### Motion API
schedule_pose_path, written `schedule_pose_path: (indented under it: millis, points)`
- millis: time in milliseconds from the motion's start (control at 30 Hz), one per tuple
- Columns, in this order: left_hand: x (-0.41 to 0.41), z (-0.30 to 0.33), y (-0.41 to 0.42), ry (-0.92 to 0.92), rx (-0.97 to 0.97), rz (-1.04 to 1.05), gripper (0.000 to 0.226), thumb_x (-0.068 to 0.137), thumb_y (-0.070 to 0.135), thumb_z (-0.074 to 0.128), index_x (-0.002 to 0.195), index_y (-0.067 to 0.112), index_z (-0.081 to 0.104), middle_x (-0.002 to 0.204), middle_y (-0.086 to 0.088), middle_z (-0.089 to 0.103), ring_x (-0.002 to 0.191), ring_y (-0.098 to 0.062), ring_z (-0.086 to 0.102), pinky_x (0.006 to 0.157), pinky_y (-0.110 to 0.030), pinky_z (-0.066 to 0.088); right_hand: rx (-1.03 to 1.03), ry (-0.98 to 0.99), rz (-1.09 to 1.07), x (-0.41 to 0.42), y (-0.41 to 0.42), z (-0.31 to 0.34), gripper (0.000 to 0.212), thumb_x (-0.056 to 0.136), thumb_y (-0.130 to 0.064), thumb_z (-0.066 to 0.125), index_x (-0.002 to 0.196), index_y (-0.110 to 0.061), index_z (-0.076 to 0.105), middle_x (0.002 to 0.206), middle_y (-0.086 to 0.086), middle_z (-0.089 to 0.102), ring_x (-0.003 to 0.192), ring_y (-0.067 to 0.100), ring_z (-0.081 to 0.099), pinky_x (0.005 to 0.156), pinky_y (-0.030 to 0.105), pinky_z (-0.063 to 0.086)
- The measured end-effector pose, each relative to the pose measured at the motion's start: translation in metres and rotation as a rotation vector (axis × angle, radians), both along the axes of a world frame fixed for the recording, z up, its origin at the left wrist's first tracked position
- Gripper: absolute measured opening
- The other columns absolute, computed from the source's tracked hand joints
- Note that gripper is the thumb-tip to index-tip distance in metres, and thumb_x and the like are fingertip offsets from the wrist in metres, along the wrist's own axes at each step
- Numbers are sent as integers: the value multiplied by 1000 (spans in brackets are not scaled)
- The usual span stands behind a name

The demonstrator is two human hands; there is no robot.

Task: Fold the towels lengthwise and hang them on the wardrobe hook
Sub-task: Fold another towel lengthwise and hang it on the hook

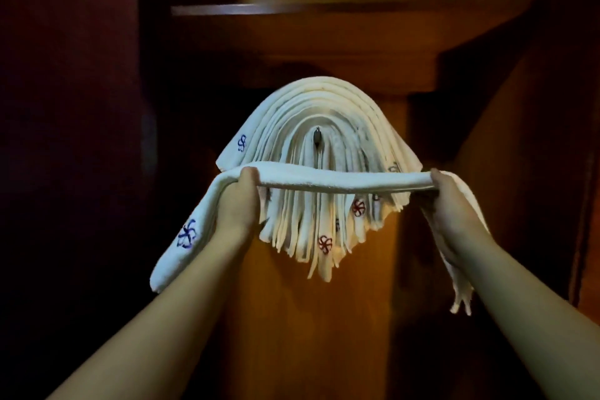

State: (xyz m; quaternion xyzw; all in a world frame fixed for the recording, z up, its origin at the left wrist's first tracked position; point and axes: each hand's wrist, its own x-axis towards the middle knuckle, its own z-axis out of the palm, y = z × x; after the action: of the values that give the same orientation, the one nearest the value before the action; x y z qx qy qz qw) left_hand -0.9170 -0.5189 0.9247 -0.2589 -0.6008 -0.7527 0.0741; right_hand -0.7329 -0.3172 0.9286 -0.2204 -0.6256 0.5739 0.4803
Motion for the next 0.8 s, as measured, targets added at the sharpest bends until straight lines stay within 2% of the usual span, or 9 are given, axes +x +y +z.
schedule_pose_path:
  millis: [67, 133, 233, 333, 433, 500, 567, 667, 800]
  points:
    - [-18, 19, 4, 87, -184, 15, 51, 95, 56, 40, 109, 17, 70, 111, -11, 71, 105, -26, 64, 93, -45, 49, -13, 32, -71, -14, 22, 12, 52, 100, -45, 40, 137, -10, 49, 139, 15, 55, 125, 24, 52, 116, 42, 32]
    - [-33, 36, 4, 206, -279, 39, 60, 98, 63, 35, 130, 19, 63, 130, -9, 63, 119, -20, 57, 102, -35, 41, 23, 21, -111, -26, 36, 28, 49, 103, -40, 36, 136, -8, 51, 132, 10, 58, 114, 21, 56, 109, 36, 35]
    - [-51, 68, 4, 279, -328, -26, 67, 99, 63, 25, 140, 18, 54, 148, -6, 50, 139, -19, 41, 110, -32, 26, 115, 24, -174, -42, 49, 62, 46, 104, -36, 35, 135, -8, 54, 123, 7, 57, 103, 17, 53, 97, 29, 33]
    - [-76, 103, 10, 245, -184, -197, 70, 101, 59, 21, 135, 10, 57, 142, -8, 55, 134, -14, 47, 105, -22, 27, 149, 78, -237, -62, 66, 100, 58, 96, -46, 38, 136, -8, 54, 132, 7, 58, 120, 23, 52, 110, 39, 35]
    - [-107, 136, 14, 221, -29, -321, 76, 102, 59, 17, 138, 3, 53, 140, -11, 57, 129, -11, 52, 98, -17, 32, 148, 106, -213, -78, 75, 138, 49, 96, -47, 40, 123, -12, 59, 107, 7, 65, 105, 22, 60, 96, 36, 41]
    - [-137, 159, 19, 241, -23, -349, 84, 98, 69, 15, 139, 6, 53, 139, -9, 59, 128, -11, 53, 106, -23, 32, 163, 124, -184, -88, 77, 164, 42, 96, -49, 42, 112, -15, 61, 96, 4, 63, 95, 21, 60, 88, 33, 40]
    - [-162, 179, 24, 223, 1, -353, 90, 92, 77, 18, 140, 10, 54, 138, -6, 59, 127, -14, 53, 114, -33, 30, 188, 139, -158, -101, 80, 188, 53, 84, -61, 48, 113, -20, 67, 107, 6, 67, 100, 24, 63, 97, 37, 44]
    - [-187, 204, 33, 196, 100, -377, 93, 90, 80, 17, 140, 10, 54, 138, -10, 59, 126, -17, 56, 115, -35, 33, 223, 165, -96, -119, 113, 214, 82, 60, -77, 55, 126, -29, 64, 118, 4, 69, 105, 26, 67, 101, 45, 47]
    - [-201, 224, 44, 196, 220, -428, 80, 96, 70, 23, 135, 11, 59, 122, -12, 70, 116, -20, 65, 107, -36, 43, 238, 238, -57, -128, 124, 233, 77, 52, -78, 62, 113, -32, 70, 114, 3, 72, 106, 23, 68, 101, 45, 47]
